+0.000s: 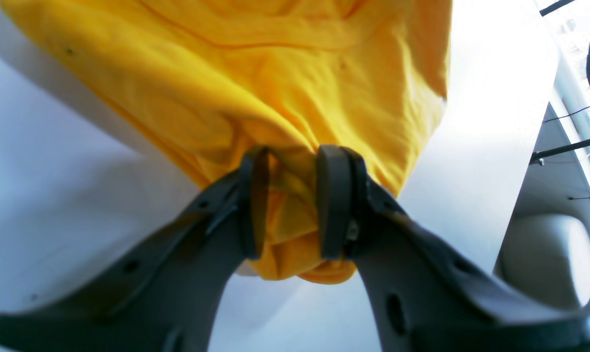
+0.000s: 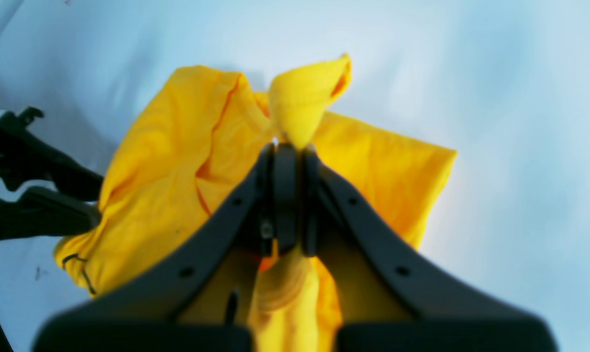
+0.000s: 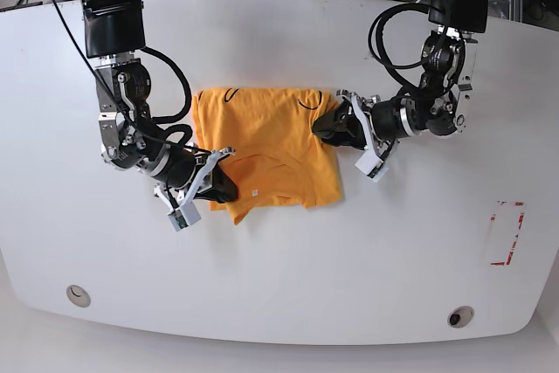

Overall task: Layout the t-shirt on the table in an organized manner, then fold the t-shirt properly
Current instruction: 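Hold the shirt edges with both grippers and straighten the shirt, then fold the shirt side with the left gripper toward the right gripper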

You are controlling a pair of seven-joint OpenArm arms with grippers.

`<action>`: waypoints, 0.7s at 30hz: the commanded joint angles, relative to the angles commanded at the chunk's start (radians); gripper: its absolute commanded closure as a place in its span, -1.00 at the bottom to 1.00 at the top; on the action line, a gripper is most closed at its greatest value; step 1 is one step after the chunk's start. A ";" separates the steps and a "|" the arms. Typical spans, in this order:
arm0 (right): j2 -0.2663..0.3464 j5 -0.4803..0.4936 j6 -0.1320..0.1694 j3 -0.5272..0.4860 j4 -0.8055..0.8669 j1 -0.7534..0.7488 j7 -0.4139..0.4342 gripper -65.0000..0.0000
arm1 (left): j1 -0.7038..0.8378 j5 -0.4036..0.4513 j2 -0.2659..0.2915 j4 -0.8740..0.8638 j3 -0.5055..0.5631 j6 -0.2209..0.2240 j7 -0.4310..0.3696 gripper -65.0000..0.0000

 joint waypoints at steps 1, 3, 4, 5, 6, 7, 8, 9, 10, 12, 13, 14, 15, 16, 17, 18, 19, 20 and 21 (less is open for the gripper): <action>0.009 0.000 -0.002 0.000 0.009 0.000 0.000 1.00 | -0.002 -0.002 0.000 0.000 0.000 0.000 0.002 0.52; 0.018 0.000 -0.002 0.000 0.018 0.000 0.000 1.00 | -0.003 -0.008 0.000 0.006 0.000 0.000 0.003 0.52; 0.020 0.002 -0.002 0.002 0.020 0.000 0.000 1.00 | -0.003 -0.008 0.000 0.018 0.000 0.000 0.005 0.52; 0.023 0.002 -0.002 0.002 0.020 0.000 0.000 1.00 | -0.003 -0.008 -0.002 0.029 0.000 0.000 0.005 0.52; 0.026 0.002 -0.002 0.002 0.020 0.002 0.000 1.00 | -0.002 -0.008 -0.002 0.038 0.000 0.000 0.005 0.52; 0.026 0.000 -0.002 0.012 0.020 0.002 0.000 1.00 | 0.000 -0.008 -0.002 0.052 0.000 0.000 0.006 0.52; 0.026 0.000 -0.002 0.028 0.020 0.002 -0.002 1.00 | 0.003 -0.008 -0.002 0.064 0.000 0.000 0.006 0.52; 0.026 0.000 -0.002 0.052 0.020 0.002 -0.003 1.00 | 0.005 -0.008 -0.002 0.083 0.000 0.000 0.006 0.52; 0.026 0.000 -0.002 0.075 0.018 0.000 -0.009 1.00 | 0.006 -0.008 -0.002 0.098 0.000 0.000 0.006 0.52; 0.026 -0.002 0.000 0.097 0.014 0.000 -0.020 1.00 | 0.006 -0.008 -0.002 0.114 0.000 0.000 0.014 0.52; 0.026 -0.003 0.000 0.104 0.003 0.002 -0.023 1.00 | 0.006 -0.008 -0.002 0.123 0.000 0.000 0.028 0.52; 0.026 -0.003 0.002 0.104 -0.014 0.003 -0.023 1.00 | 0.006 -0.008 -0.002 0.127 0.000 0.000 0.041 0.52; 0.026 -0.003 0.003 0.106 -0.028 0.006 -0.023 1.00 | 0.006 -0.008 -0.002 0.127 0.000 0.000 0.044 0.52; 0.026 -0.003 0.003 0.106 -0.052 0.012 -0.021 1.00 | 0.006 -0.008 -0.002 0.127 0.000 0.000 0.051 0.52; 0.026 -0.003 0.003 0.106 -0.080 0.026 -0.020 0.99 | 0.006 -0.008 -0.002 0.127 0.000 0.000 0.052 0.52; 0.025 -0.003 0.003 0.106 -0.097 0.032 -0.018 0.98 | 0.006 -0.008 -0.002 0.127 0.000 0.000 0.052 0.52; 0.021 -0.003 0.002 0.106 -0.124 0.041 -0.014 0.93 | 0.006 -0.008 0.000 0.127 0.000 0.000 0.054 0.52; 0.018 -0.003 0.000 0.106 -0.158 0.049 -0.003 0.81 | 0.005 -0.008 0.002 0.127 0.000 0.000 0.054 0.52; 0.017 -0.003 0.000 0.106 -0.190 0.051 0.005 0.66 | 0.005 -0.008 0.003 0.127 0.000 0.000 0.054 0.52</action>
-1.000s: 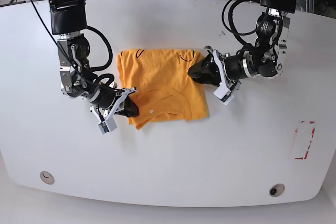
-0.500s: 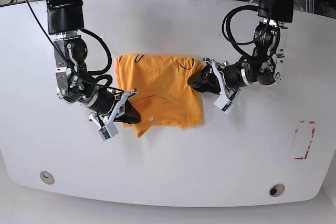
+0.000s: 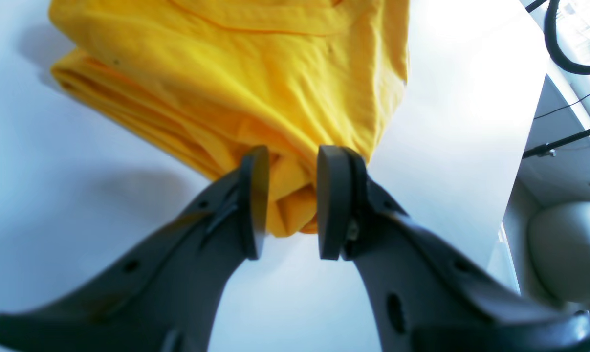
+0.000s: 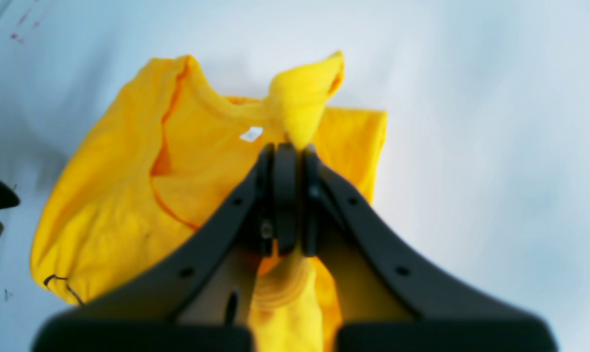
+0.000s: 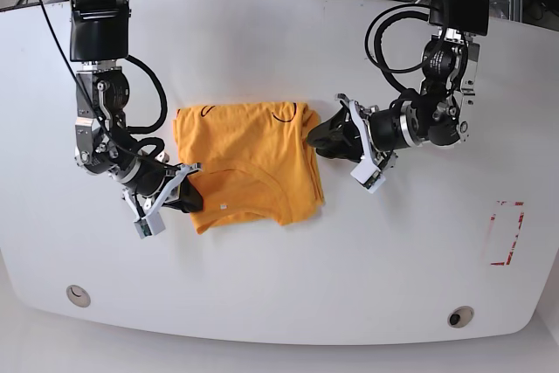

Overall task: Layout the t-shirt on the table in an organized manner, then fold the t-shirt properly
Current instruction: 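Fold the shirt side with the left gripper toward the right gripper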

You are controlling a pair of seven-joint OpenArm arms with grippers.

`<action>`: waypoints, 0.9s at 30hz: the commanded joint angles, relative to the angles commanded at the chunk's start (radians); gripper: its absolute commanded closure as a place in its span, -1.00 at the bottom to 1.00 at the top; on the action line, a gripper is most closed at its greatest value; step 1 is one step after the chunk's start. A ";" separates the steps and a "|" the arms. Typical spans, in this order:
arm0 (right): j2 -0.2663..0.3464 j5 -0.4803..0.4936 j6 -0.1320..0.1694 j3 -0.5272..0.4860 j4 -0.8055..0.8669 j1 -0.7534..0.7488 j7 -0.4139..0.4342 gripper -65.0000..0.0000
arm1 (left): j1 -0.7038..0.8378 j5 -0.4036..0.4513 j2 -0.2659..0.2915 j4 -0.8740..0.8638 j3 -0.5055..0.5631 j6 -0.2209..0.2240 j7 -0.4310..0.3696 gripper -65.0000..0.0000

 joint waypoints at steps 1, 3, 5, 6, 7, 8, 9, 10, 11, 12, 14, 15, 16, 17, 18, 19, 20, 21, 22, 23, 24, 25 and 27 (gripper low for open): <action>0.000 0.000 -0.002 0.000 -0.025 0.002 0.008 0.48 | 0.000 0.000 0.000 0.000 0.000 0.000 0.000 0.52; 0.000 0.002 -0.002 0.002 -0.061 0.015 0.023 0.04 | -0.002 0.000 0.000 0.002 0.012 0.000 0.000 0.52; 0.000 0.002 -0.002 0.002 -0.064 0.015 0.032 -0.31 | -0.005 0.000 -0.005 0.014 0.035 0.000 0.000 0.52; 0.000 0.002 -0.002 0.002 -0.064 0.012 0.037 -0.48 | -0.006 0.000 -0.005 0.026 0.048 0.000 0.000 0.52; 0.002 0.002 -0.002 0.002 -0.060 0.012 0.037 -0.67 | -0.006 0.000 -0.006 0.038 0.061 0.000 0.000 0.52; 0.005 0.002 -0.002 0.002 -0.057 0.012 0.037 -0.87 | -0.006 0.000 -0.006 0.054 0.074 0.000 0.000 0.52; 0.008 0.005 -0.002 0.002 -0.051 0.015 0.037 -1.00 | -0.006 0.000 -0.006 0.069 0.084 0.000 0.000 0.52; 0.011 0.005 -0.002 0.002 -0.038 0.017 0.037 -1.00 | -0.006 0.000 -0.006 0.080 0.095 0.000 0.000 0.52; 0.014 0.003 -0.002 0.002 -0.017 0.017 0.037 -1.00 | -0.008 0.002 -0.006 0.095 0.115 0.000 0.000 0.52; 0.026 0.005 -0.002 0.002 0.005 0.014 0.037 -1.00 | -0.012 0.005 -0.003 0.103 0.129 0.000 0.000 0.52; 0.054 0.011 -0.002 0.002 0.058 0.011 0.032 -1.00 | -0.035 0.006 0.002 0.109 0.160 0.000 0.000 0.52; 0.061 0.011 -0.002 0.002 0.078 0.003 0.023 -1.00 | -0.046 0.006 0.003 0.107 0.172 0.000 0.000 0.52; 0.069 0.011 -0.002 0.002 0.114 -0.008 0.005 -1.00 | -0.058 0.008 0.015 0.104 0.189 0.000 -0.003 0.52; 0.071 0.011 -0.002 0.002 0.130 -0.012 -0.005 -1.00 | -0.066 0.009 0.028 0.103 0.195 0.000 -0.005 0.52; 0.072 0.011 -0.002 0.002 0.147 -0.017 -0.012 -1.00 | -0.074 0.009 0.041 0.100 0.199 0.000 -0.005 0.52; 0.074 0.011 -0.002 0.003 0.166 -0.023 -0.018 -1.00 | -0.086 0.011 0.057 0.087 0.204 0.000 -0.005 0.52; 0.074 0.011 -0.002 0.003 0.183 -0.028 -0.025 -1.00 | -0.098 0.017 0.074 0.068 0.206 0.000 -0.005 0.52; 0.074 0.009 -0.002 0.003 0.192 -0.035 -0.026 -1.00 | -0.107 0.025 0.084 0.052 0.206 0.000 -0.005 0.52; 0.074 0.008 -0.002 0.003 0.206 -0.051 -0.028 -1.00 | -0.118 0.041 0.101 0.032 0.207 0.000 -0.005 0.52; 0.074 0.006 0.000 0.003 0.215 -0.061 -0.028 -1.00 | -0.129 0.069 0.124 0.008 0.207 0.000 -0.006 0.52; 0.074 0.006 0.000 0.003 0.216 -0.066 -0.028 -1.00 | -0.133 0.084 0.133 -0.003 0.207 0.000 -0.008 0.52; 0.074 0.005 0.000 0.003 0.221 -0.075 -0.028 -1.00 | -0.143 0.141 0.172 -0.040 0.203 0.000 -0.026 0.52; 0.069 0.005 0.000 0.003 0.221 -0.081 -0.028 -1.00 | -0.147 0.212 0.206 -0.087 0.199 0.000 -0.061 0.52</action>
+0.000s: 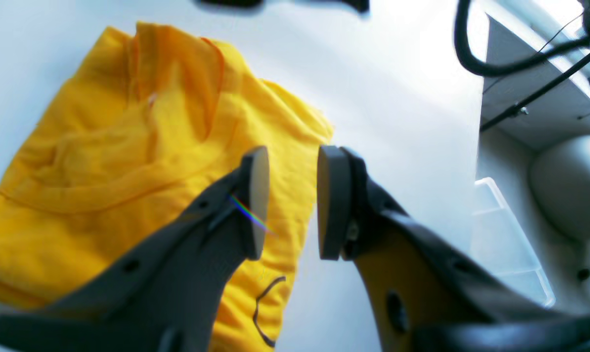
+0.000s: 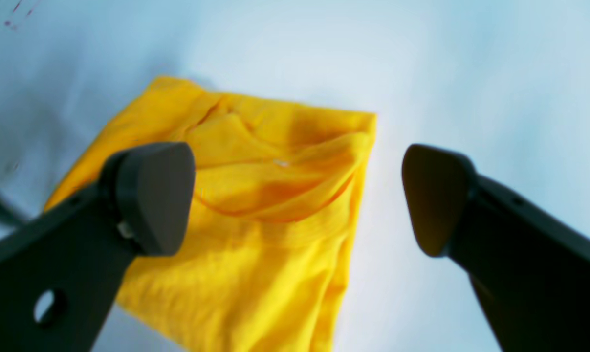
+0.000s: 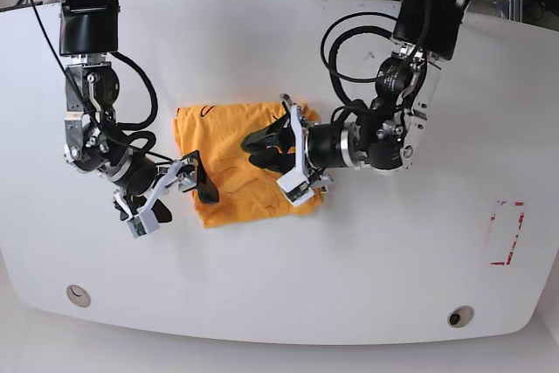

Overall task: Layout the t-shirt on the table in an organized manner, then fold the t-shirt properly
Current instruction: 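Fold the shirt side with the left gripper toward the right gripper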

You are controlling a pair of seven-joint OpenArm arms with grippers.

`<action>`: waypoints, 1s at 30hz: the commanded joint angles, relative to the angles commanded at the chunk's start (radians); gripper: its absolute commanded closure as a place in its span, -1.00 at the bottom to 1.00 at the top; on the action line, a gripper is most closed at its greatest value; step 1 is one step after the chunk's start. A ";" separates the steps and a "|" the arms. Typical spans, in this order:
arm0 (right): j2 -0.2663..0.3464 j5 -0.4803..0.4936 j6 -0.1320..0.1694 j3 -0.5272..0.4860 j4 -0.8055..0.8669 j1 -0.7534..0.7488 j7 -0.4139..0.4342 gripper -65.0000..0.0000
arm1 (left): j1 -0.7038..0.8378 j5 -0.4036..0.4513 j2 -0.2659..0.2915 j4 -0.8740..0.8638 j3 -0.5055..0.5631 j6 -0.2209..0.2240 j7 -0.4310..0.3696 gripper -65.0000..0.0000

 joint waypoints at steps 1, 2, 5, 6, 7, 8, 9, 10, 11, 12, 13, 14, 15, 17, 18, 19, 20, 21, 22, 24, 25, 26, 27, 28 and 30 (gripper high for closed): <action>-0.003 0.000 0.000 0.000 0.000 -0.002 0.000 -1.00 | -0.003 0.054 0.017 -0.037 0.002 0.000 -0.031 0.52; -0.005 -0.002 0.000 0.000 -0.002 -0.009 0.002 -1.00 | -0.006 0.103 0.028 -0.078 0.005 0.000 -0.060 0.52; -0.012 -0.003 0.003 -0.003 -0.009 -0.017 0.015 -1.00 | -0.006 0.170 0.041 -0.166 0.002 0.000 -0.120 0.52; -0.021 -0.003 0.005 -0.005 -0.020 -0.017 0.021 -1.00 | -0.006 0.180 0.041 -0.186 0.002 0.000 -0.135 0.52; -0.031 -0.003 0.005 -0.003 -0.034 -0.017 0.028 -1.00 | -0.006 0.184 0.041 -0.210 0.000 0.000 -0.152 0.53; -0.038 -0.003 0.006 -0.003 -0.048 -0.015 0.034 -1.00 | -0.006 0.186 0.038 -0.227 -0.003 0.000 -0.166 0.53; -0.041 -0.003 0.006 -0.003 -0.060 -0.015 0.037 -0.96 | -0.003 0.186 0.037 -0.238 -0.008 0.000 -0.175 0.53; -0.046 -0.003 0.006 -0.003 -0.071 -0.014 0.038 -0.92 | 0.000 0.186 0.034 -0.244 -0.017 0.000 -0.178 0.53; -0.048 -0.003 0.008 -0.005 -0.101 -0.012 0.049 -0.84 | 0.002 0.186 0.014 -0.253 -0.040 0.000 -0.183 0.53; -0.049 -0.003 0.008 -0.008 -0.115 -0.012 0.057 -0.79 | 0.003 0.187 0.003 -0.255 -0.051 0.000 -0.183 0.53; -0.054 -0.003 0.012 -0.008 -0.130 -0.012 0.069 -0.73 | 0.003 0.186 -0.005 -0.258 -0.063 0.000 -0.183 0.53; -0.068 -0.003 0.029 -0.009 -0.152 -0.012 0.086 -0.63 | 0.012 0.186 -0.017 -0.261 -0.078 0.000 -0.183 0.53; -0.075 -0.003 0.041 -0.009 -0.163 -0.012 0.095 -0.57 | 0.018 0.186 -0.021 -0.264 -0.084 0.000 -0.184 0.53; -0.097 -0.014 0.097 -0.009 -0.227 -0.012 0.124 -0.29 | 0.035 0.186 -0.041 -0.262 -0.120 0.000 -0.184 0.53; -0.101 -0.023 0.112 -0.009 -0.250 -0.012 0.129 -0.19 | 0.040 0.186 -0.049 -0.261 -0.127 0.000 -0.184 0.53; -0.104 -0.041 0.133 -0.009 -0.279 -0.012 0.129 -0.04 | 0.043 0.186 -0.055 -0.259 -0.135 0.000 -0.184 0.53; -0.109 -0.063 0.153 -0.009 -0.304 -0.011 0.132 0.11 | 0.046 0.186 -0.060 -0.259 -0.141 0.000 -0.183 0.53; -0.127 -0.091 0.176 -0.009 -0.328 -0.009 0.140 0.26 | 0.051 0.186 -0.066 -0.259 -0.147 0.000 -0.183 0.53; -0.141 -0.109 0.190 -0.009 -0.342 -0.005 0.147 0.36 | 0.054 0.186 -0.071 -0.259 -0.150 0.000 -0.183 0.53; -0.173 -0.181 0.222 -0.005 -0.376 -0.005 0.173 0.60 | 0.058 0.184 -0.083 -0.259 -0.150 0.000 -0.183 0.53; -0.181 -0.209 0.222 -0.003 -0.382 -0.006 0.180 0.66 | 0.060 0.184 -0.086 -0.259 -0.150 0.000 -0.181 0.53; -0.189 -0.229 0.222 -0.003 -0.387 -0.006 0.181 0.70 | 0.063 0.184 -0.087 -0.259 -0.150 0.000 -0.180 0.53; -0.196 -0.259 0.222 -0.003 -0.388 -0.014 0.181 0.71 | 0.074 0.184 -0.091 -0.258 -0.150 0.000 -0.180 0.53; -0.203 -0.270 0.222 -0.003 -0.384 -0.023 0.181 0.71 | 0.080 0.184 -0.091 -0.258 -0.150 0.000 -0.180 0.53; -0.212 -0.281 0.222 -0.003 -0.365 -0.051 0.181 0.71 | 0.095 0.184 -0.091 -0.249 -0.150 0.000 -0.178 0.53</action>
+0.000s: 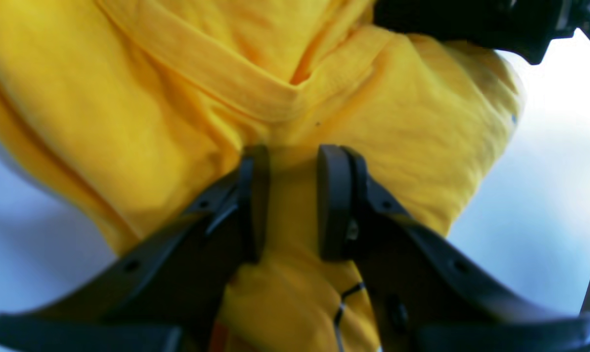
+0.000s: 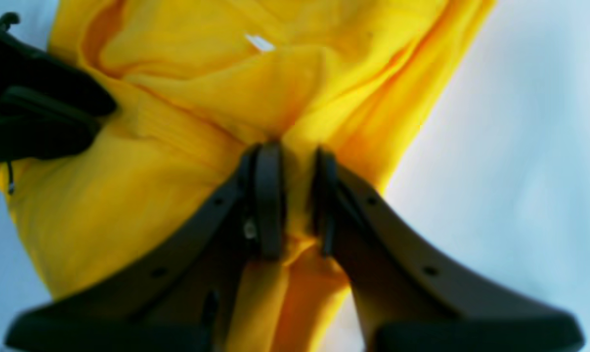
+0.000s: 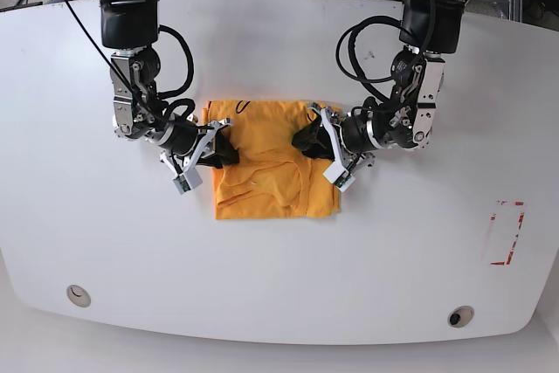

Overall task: Layout the t-shirt on the table in an organized manner, then fold the t-shirt properly
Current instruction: 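Fold the shirt side with the left gripper toward the right gripper, then grasp the folded shirt's edges with both grippers and square it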

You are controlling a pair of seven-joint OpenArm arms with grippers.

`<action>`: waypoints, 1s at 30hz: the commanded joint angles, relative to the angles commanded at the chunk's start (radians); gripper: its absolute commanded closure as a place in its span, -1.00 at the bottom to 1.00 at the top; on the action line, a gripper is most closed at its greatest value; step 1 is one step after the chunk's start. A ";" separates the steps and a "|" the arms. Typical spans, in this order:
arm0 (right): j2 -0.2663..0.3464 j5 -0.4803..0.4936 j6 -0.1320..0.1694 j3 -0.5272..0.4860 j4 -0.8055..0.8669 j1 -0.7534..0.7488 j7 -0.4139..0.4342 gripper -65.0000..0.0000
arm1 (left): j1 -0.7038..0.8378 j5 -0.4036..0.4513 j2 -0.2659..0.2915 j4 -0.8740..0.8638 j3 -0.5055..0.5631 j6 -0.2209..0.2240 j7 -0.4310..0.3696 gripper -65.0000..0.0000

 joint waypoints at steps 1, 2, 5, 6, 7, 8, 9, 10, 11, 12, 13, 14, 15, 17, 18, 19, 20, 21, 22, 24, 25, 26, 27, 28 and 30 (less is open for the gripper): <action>-0.003 0.000 0.000 0.000 0.018 -0.014 0.000 0.71 | 0.011 0.000 0.000 0.009 0.000 0.000 0.000 0.53; -0.003 -0.003 0.000 0.000 0.037 -0.025 -0.002 0.71 | 0.023 0.000 0.000 0.020 0.000 0.000 0.002 0.53; -0.005 -0.003 0.000 0.002 0.092 -0.069 -0.018 0.71 | 0.072 0.000 -0.002 0.074 0.000 0.000 0.026 0.53; -0.005 -0.003 0.000 0.002 0.106 -0.078 -0.028 0.71 | 0.086 0.000 -0.008 0.089 0.000 0.000 0.035 0.53; -0.003 -0.003 0.000 0.002 0.130 -0.094 -0.040 0.71 | 0.109 0.000 -0.021 0.121 0.000 0.000 0.052 0.53; -0.003 -0.003 0.000 0.002 0.147 -0.106 -0.048 0.71 | 0.123 0.000 -0.031 0.144 0.000 0.000 0.061 0.53; -0.002 -0.003 0.000 0.002 0.166 -0.118 -0.052 0.71 | 0.137 0.000 -0.037 0.164 0.000 0.000 0.069 0.53; -0.002 -0.003 0.000 0.002 0.196 -0.140 -0.058 0.71 | 0.160 0.000 -0.044 0.193 0.000 0.000 0.080 0.53; -0.002 -0.003 0.000 0.002 0.215 -0.152 -0.060 0.71 | 0.173 0.000 -0.051 0.212 0.000 0.000 0.083 0.53; 0.000 -0.005 0.000 0.002 0.247 -0.169 -0.068 0.71 | 0.190 0.000 -0.060 0.233 0.000 0.000 0.087 0.53; 0.002 -0.011 0.000 0.003 0.279 -0.184 -0.080 0.71 | 0.210 0.000 -0.074 0.258 0.000 0.000 0.091 0.53; 0.008 -0.011 0.000 0.003 0.308 -0.196 -0.095 0.71 | 0.226 0.000 -0.087 0.281 0.000 0.000 0.091 0.53; 0.012 -0.009 0.000 0.003 0.334 -0.206 -0.109 0.71 | 0.236 0.000 -0.095 0.293 0.000 0.000 0.091 0.53; 0.017 -0.005 0.000 0.003 0.405 -0.224 -0.155 0.69 | 0.269 0.000 -0.127 0.333 0.000 0.000 0.091 0.53; 0.017 -0.009 0.000 0.003 0.428 -0.229 -0.170 0.66 | 0.275 0.000 -0.137 0.344 0.000 0.000 0.091 0.53; 0.017 -0.011 0.000 0.003 0.453 -0.232 -0.186 0.60 | 0.282 0.000 -0.146 0.354 0.000 0.000 0.091 0.53; 0.017 -0.011 0.000 0.003 0.489 -0.236 -0.207 0.50 | 0.293 0.000 -0.158 0.367 0.000 0.000 0.091 0.53; 0.017 -0.011 0.000 0.005 0.514 -0.241 -0.226 0.42 | 0.298 0.000 -0.164 0.377 0.000 0.000 0.091 0.53; 0.017 -0.011 0.000 0.009 0.546 -0.244 -0.244 0.29 | 0.304 0.000 -0.170 0.391 0.000 0.000 0.091 0.53; 0.011 -0.005 -0.036 0.043 0.608 -0.247 -0.281 0.02 | 0.307 0.000 -0.180 0.413 0.000 0.000 0.092 0.53; 0.006 -0.005 -0.053 0.055 0.629 -0.247 -0.295 -0.09 | 0.308 0.000 -0.183 0.420 0.000 0.000 0.098 0.53; -0.002 -0.003 -0.067 0.064 0.644 -0.247 -0.308 -0.20 | 0.308 0.000 -0.184 0.427 0.000 0.000 0.109 0.53; -0.018 -0.002 -0.085 0.080 0.666 -0.244 -0.327 -0.38 | 0.305 0.000 -0.184 0.437 0.000 0.000 0.133 0.53; -0.029 -0.006 -0.096 0.089 0.675 -0.242 -0.338 -0.50 | 0.304 0.000 -0.184 0.443 -0.002 0.000 0.157 0.53; -0.041 -0.008 -0.111 0.103 0.684 -0.239 -0.345 -0.72 | 0.304 -0.002 -0.181 0.460 -0.009 0.000 0.186 0.53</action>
